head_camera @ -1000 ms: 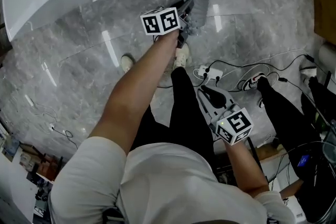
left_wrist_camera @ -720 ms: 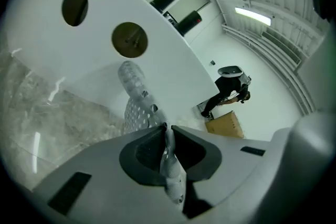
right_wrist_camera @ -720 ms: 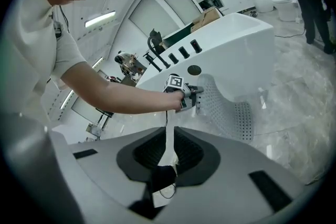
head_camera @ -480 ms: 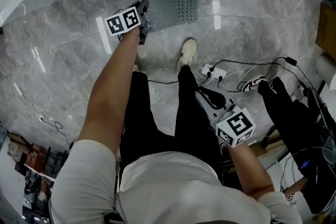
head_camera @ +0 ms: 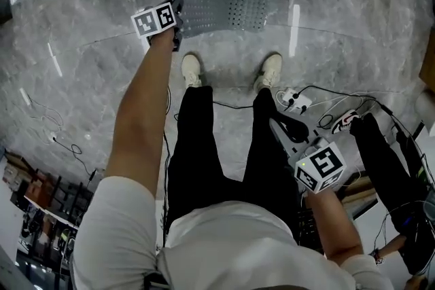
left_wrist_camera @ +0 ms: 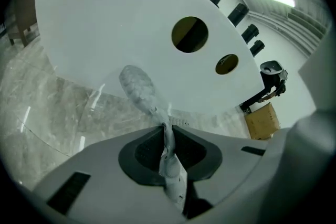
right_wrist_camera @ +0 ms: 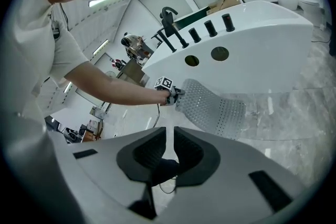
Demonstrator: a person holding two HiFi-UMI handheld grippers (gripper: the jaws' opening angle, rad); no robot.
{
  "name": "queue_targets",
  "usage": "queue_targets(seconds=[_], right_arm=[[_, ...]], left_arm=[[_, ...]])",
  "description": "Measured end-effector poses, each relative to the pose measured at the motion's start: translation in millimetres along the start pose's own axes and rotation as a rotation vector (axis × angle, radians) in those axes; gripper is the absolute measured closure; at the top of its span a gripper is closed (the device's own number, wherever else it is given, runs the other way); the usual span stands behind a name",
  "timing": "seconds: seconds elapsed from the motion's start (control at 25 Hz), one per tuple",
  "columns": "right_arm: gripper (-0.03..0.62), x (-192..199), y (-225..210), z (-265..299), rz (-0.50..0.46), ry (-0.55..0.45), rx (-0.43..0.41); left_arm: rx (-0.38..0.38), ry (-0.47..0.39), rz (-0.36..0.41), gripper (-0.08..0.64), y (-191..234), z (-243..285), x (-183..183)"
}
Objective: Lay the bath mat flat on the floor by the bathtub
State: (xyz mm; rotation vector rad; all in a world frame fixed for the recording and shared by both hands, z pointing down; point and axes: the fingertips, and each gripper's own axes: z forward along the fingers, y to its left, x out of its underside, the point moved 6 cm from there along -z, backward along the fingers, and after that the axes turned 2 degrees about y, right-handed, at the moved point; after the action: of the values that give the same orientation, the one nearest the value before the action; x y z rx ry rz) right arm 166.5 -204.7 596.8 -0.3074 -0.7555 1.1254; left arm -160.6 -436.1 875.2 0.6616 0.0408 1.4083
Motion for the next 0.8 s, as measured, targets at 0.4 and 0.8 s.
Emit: queue_targets(seconds=[0.4, 0.8], right_arm=[[0.535, -24, 55, 67, -0.083, 0.058, -0.024], [0.55, -56, 128, 102, -0.151, 0.012, 0.005]], left_arm=[[-0.308, 0.136, 0.062, 0.459, 123, -56, 21], [-0.197, 0.103, 0.137, 0.467, 155, -169, 31]])
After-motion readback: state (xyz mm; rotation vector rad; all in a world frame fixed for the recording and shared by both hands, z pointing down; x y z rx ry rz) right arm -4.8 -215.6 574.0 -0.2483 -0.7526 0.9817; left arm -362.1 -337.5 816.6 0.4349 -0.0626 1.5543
